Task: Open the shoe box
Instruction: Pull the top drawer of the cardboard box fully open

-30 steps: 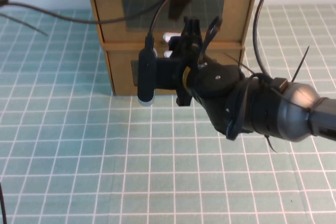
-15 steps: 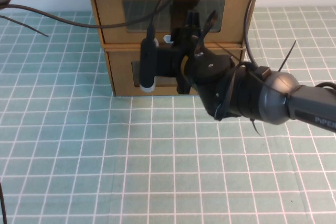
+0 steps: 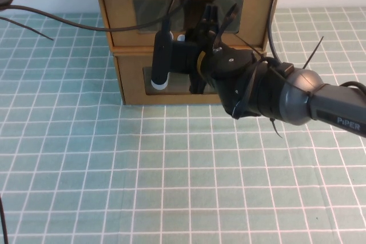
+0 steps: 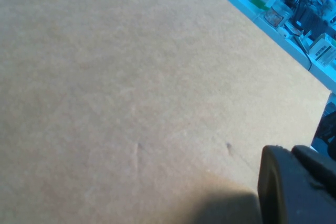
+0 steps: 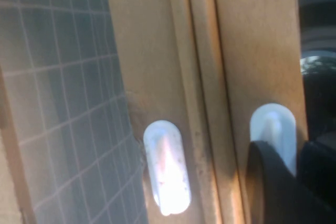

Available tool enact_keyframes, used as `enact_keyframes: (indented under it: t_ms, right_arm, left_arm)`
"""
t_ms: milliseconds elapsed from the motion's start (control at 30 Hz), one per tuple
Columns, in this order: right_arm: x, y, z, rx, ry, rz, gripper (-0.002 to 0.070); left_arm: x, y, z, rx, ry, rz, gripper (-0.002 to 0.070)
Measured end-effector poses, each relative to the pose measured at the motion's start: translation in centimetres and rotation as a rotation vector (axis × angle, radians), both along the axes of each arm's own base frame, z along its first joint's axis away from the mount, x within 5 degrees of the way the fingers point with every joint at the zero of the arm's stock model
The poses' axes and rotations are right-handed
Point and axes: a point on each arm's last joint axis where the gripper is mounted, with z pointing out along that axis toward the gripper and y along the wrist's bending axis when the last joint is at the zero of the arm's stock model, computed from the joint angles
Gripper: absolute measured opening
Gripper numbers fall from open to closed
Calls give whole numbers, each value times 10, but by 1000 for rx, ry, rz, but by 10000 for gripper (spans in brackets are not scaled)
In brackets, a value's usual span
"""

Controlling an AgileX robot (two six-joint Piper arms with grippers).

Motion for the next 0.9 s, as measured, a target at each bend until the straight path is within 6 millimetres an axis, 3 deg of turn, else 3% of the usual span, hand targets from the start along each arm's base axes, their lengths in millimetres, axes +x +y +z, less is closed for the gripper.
enact_keyframes:
  t_ms: [500, 700, 900]
  right_arm:
    - [-15, -12, -1, -30, 16, 52, 69]
    - [-43, -13, -1, -36, 40, 71, 69]
    - [-83, -14, -1, -39, 63, 89, 69]
  left_arm:
    - [-1, -1, 0, -1, 2, -5, -4]
    - [0, -1, 0, -5, 10, 2, -4]
    - [0, -1, 0, -8, 14, 5, -4]
